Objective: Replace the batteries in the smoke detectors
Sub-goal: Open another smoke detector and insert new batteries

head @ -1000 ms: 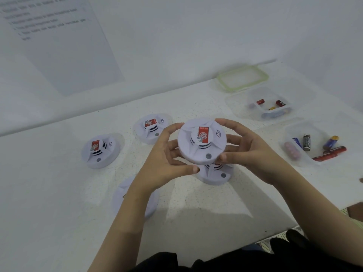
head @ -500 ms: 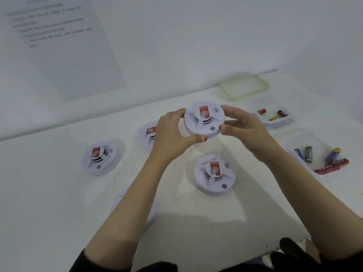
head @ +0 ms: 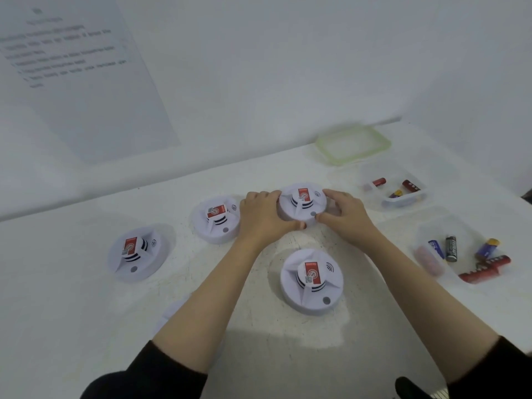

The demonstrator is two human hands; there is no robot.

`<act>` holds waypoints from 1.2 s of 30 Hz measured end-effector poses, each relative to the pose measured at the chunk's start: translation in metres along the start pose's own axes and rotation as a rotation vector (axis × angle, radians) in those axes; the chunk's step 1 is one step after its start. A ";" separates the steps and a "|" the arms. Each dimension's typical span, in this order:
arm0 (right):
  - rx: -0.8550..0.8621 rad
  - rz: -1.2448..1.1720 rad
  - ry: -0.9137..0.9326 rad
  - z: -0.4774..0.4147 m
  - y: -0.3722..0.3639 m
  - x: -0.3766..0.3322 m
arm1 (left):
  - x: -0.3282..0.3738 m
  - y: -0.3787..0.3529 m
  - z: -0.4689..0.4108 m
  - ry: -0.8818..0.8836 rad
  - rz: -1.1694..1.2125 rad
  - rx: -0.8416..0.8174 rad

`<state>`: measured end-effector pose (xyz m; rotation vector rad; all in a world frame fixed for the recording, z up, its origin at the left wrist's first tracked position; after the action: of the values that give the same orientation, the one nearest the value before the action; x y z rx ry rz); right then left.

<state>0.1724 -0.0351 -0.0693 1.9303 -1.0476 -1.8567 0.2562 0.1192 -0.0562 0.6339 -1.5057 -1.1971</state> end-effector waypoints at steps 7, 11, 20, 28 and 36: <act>0.078 0.192 0.254 -0.007 0.001 -0.029 | -0.013 0.031 0.009 -0.011 0.002 -0.040; 0.081 0.198 0.412 -0.021 -0.009 -0.060 | -0.046 0.064 0.012 0.040 -0.014 -0.050; -0.435 0.459 0.467 -0.043 -0.073 -0.103 | -0.113 0.064 0.026 0.266 0.295 -0.214; -0.494 -0.064 0.289 -0.042 -0.083 -0.102 | -0.118 0.060 0.026 0.254 0.468 -0.127; -0.392 -0.720 0.287 -0.029 -0.053 -0.114 | -0.107 0.091 0.047 0.135 0.848 -0.129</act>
<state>0.2257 0.0678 -0.0125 2.3816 0.1333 -1.8098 0.2626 0.2610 -0.0128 -0.0405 -1.3474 -0.5684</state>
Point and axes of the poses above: each hand's wrist, its own z-axis away from the middle knuckle, its own y-axis out of the back of the hand, x = y × z, the point moved 4 cm from there along -z, towards the middle knuckle, and after that the axes turned 13 degrees about y, right-handed, at the moved point
